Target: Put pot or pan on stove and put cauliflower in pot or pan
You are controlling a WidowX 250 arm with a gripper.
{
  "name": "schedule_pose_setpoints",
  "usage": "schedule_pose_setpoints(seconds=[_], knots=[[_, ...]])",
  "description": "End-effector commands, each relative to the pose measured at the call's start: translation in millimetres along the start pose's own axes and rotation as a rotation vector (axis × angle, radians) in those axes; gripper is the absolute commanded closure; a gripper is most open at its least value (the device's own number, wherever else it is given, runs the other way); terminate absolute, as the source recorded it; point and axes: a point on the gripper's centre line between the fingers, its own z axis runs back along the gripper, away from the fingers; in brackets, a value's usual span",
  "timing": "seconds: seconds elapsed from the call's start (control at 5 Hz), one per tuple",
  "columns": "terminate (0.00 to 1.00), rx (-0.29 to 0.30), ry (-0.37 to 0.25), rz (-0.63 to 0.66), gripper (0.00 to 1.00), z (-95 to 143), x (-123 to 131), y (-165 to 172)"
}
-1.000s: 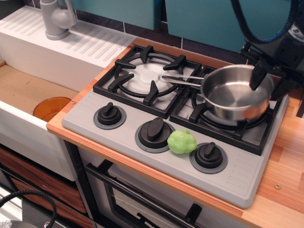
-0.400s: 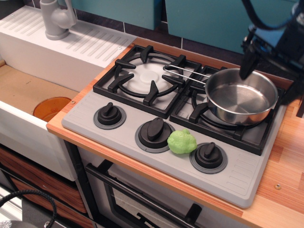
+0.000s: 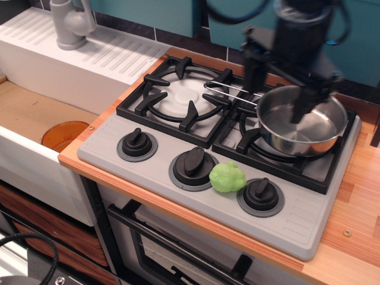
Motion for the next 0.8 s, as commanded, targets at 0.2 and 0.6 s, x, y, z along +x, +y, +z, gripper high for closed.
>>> schedule_pose_setpoints(seconds=[0.2, 0.6], knots=[[0.0, 0.06, -0.044, 0.019, 0.0, 14.7, 0.3, 1.6], [0.0, 0.132, -0.06, 0.1, 0.0, 12.7, -30.8, -9.2]])
